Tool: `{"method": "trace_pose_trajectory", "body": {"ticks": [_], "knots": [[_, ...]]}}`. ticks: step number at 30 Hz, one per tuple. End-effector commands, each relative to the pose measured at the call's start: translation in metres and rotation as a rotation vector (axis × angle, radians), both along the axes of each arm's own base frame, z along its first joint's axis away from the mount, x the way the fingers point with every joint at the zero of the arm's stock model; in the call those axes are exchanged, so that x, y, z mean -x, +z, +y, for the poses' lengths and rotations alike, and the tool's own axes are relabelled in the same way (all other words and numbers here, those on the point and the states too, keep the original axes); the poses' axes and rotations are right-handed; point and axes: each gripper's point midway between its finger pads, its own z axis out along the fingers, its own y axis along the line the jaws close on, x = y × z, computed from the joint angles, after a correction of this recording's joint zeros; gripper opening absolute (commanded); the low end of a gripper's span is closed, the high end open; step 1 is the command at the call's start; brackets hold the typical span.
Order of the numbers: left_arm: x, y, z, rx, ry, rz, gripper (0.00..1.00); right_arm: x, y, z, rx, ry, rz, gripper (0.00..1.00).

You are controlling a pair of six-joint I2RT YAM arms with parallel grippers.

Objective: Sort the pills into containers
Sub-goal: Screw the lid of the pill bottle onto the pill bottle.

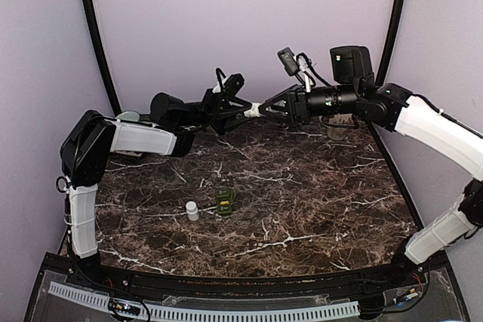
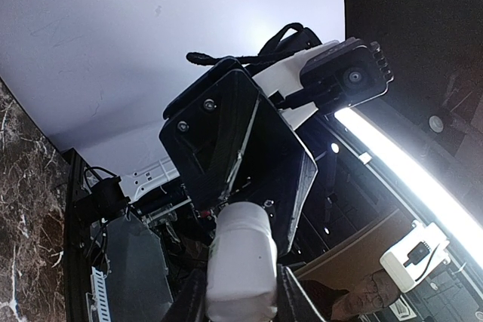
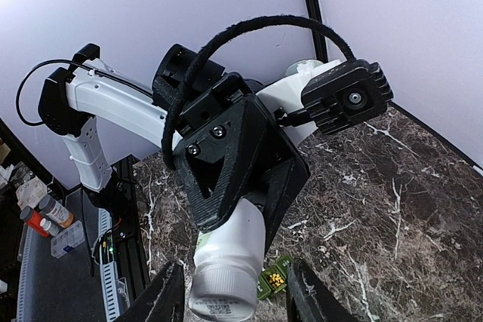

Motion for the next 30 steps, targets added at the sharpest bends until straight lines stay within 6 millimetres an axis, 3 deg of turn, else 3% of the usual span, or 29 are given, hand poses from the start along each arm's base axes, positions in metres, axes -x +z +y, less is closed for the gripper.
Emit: {"method": "trace_pose_trajectory", "body": {"ticks": [1, 7, 12, 17, 23, 30], "knots": [[0.016, 0.023, 0.009, 0.104, -0.002, -0.132, 0.00, 0.003, 0.010, -0.005, -0.022, -0.004, -0.018, 0.45], [0.015, 0.024, 0.009, 0.109, 0.003, -0.131, 0.00, 0.004, 0.006, -0.004, -0.016, 0.006, -0.005, 0.42], [0.015, 0.025, 0.008, 0.112, 0.004, -0.131, 0.00, 0.005, 0.006, -0.003, -0.016, 0.016, 0.003, 0.25], [0.013, 0.027, 0.007, 0.115, 0.010, -0.130, 0.00, 0.005, 0.005, -0.002, -0.018, 0.019, 0.010, 0.23], [0.009, 0.028, 0.005, 0.117, 0.025, -0.132, 0.00, 0.005, 0.004, 0.001, -0.024, 0.023, 0.025, 0.10], [-0.002, 0.036, -0.003, 0.127, 0.078, -0.156, 0.00, 0.001, 0.008, 0.006, -0.071, 0.012, 0.075, 0.04]]}}
